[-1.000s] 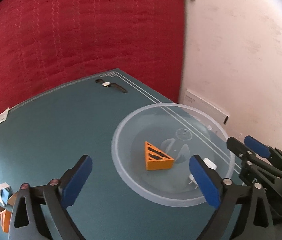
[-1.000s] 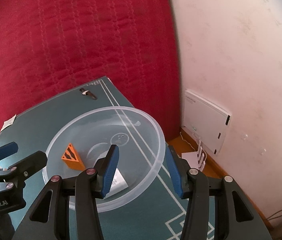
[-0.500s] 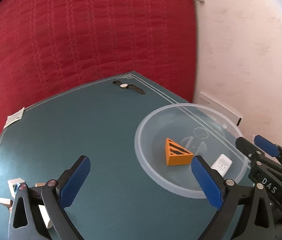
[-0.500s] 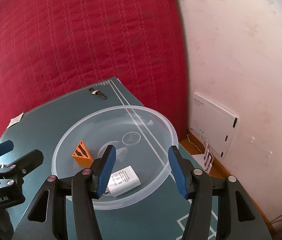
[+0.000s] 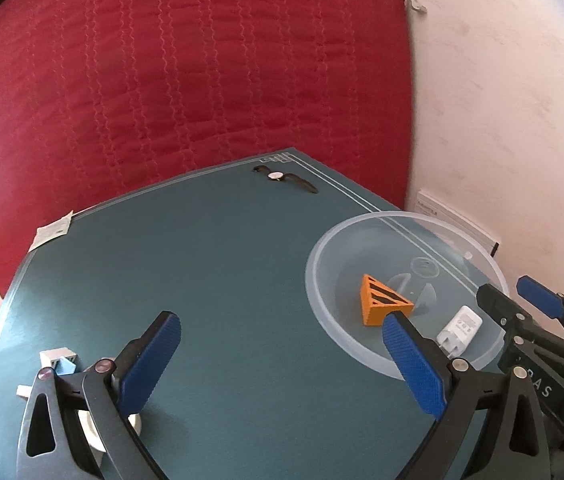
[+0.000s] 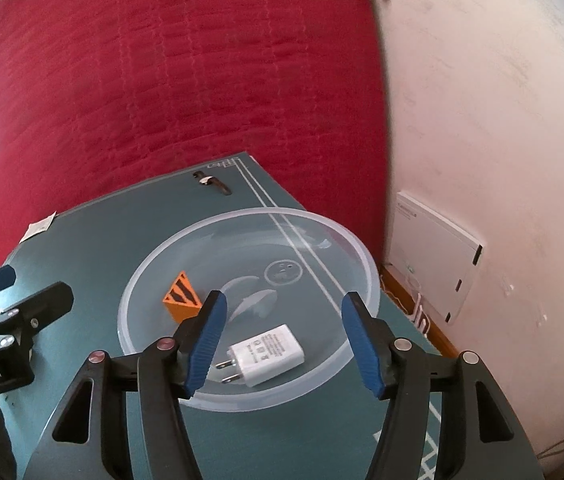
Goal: Organize rigid objects
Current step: 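Open both grippers to drop the charger and triangle block into the bowl, then withdraw both grippers from the bowl back toward the blocks, then grasp the white plate by its rim with the right gripper, then carry the white plate toward the bowl with the right gripper while the left grasps the white block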
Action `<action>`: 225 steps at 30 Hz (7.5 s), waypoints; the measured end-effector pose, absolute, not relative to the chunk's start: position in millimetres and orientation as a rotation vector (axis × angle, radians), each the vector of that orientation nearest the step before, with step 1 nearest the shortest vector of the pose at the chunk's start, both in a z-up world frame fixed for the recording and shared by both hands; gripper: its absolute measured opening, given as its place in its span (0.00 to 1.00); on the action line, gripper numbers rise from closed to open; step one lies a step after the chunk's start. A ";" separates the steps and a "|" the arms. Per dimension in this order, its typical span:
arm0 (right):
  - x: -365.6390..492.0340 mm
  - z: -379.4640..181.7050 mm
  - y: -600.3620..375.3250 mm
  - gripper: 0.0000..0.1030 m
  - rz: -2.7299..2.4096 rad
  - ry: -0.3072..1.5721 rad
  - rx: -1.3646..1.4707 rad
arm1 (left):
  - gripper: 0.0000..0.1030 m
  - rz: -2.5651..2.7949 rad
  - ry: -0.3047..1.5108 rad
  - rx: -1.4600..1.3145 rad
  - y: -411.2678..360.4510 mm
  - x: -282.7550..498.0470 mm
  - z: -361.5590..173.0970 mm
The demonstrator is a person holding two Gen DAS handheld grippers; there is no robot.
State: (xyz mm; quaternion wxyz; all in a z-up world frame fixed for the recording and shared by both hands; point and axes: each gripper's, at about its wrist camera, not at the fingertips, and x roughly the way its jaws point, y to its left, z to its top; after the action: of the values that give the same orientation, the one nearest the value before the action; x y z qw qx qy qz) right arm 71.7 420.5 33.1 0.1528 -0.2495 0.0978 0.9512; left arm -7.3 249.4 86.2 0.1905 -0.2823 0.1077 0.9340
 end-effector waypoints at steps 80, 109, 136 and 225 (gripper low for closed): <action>-13.1 -6.7 141.4 0.71 3.192 -0.237 -1.415 | 1.00 2.887 0.142 -1.077 -13.1 22.2 49.3; -22.5 -8.5 123.6 0.65 3.262 -0.253 -1.459 | 1.00 2.865 0.130 -1.128 -25.1 19.1 41.4; 44.7 3.2 137.5 0.65 3.355 -0.260 -1.438 | 1.00 2.861 0.146 -1.184 -27.8 25.1 34.7; 34.3 49.4 406.1 0.65 2.816 0.339 -0.941 | 0.39 2.828 0.017 -1.228 7.7 18.9 35.8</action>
State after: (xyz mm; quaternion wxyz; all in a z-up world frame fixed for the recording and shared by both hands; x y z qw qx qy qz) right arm 34.3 406.1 49.4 0.0767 -0.3139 0.1131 0.9396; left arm 18.9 7.7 35.8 0.0290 -0.3980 0.0054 0.9169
